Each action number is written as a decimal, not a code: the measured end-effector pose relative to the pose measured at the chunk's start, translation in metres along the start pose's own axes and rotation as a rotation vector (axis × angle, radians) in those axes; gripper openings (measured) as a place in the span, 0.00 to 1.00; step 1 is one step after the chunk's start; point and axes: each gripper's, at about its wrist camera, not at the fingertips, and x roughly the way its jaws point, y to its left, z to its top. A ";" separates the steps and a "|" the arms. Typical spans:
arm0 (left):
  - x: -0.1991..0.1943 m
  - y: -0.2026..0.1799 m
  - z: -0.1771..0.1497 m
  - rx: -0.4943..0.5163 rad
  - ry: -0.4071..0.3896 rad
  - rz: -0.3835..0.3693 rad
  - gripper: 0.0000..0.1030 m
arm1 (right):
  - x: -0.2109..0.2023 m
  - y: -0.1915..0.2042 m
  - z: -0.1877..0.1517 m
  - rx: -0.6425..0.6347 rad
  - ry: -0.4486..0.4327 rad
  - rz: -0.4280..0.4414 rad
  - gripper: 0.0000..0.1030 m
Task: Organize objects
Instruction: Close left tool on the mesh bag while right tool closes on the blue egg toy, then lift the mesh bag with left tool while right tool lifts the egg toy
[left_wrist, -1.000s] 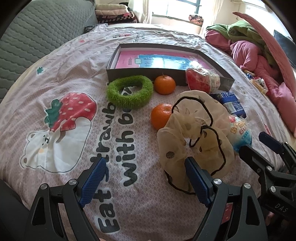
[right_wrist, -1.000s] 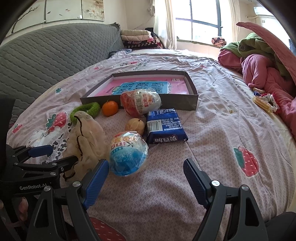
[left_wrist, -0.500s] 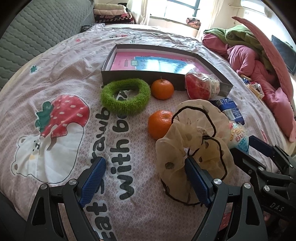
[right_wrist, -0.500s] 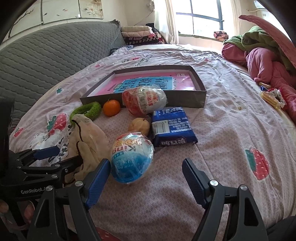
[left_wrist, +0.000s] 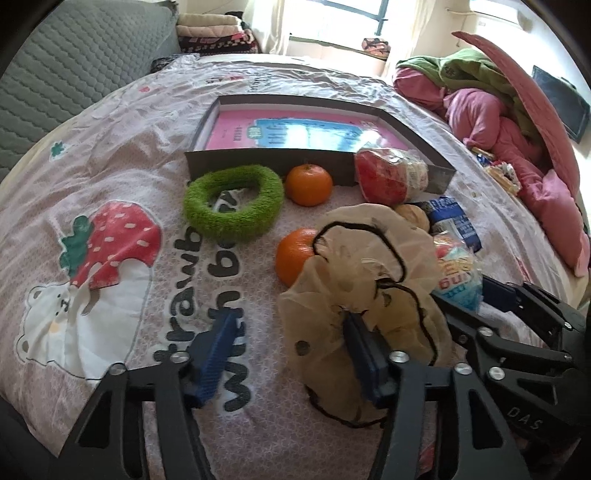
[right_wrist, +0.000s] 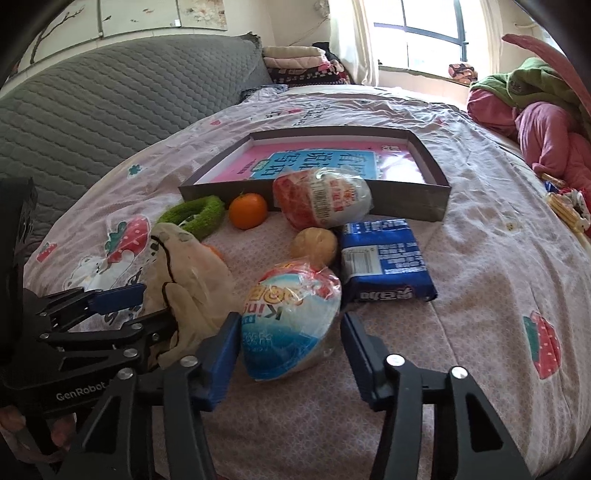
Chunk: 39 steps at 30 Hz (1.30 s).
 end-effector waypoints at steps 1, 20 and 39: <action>0.001 -0.001 0.000 0.002 0.002 -0.006 0.51 | 0.000 0.001 0.000 -0.003 -0.001 -0.001 0.50; -0.012 -0.016 -0.003 0.073 -0.039 -0.044 0.14 | -0.013 0.003 -0.002 -0.010 -0.050 0.034 0.50; -0.040 -0.011 0.001 0.067 -0.123 -0.038 0.13 | -0.036 0.008 -0.004 -0.053 -0.137 0.026 0.50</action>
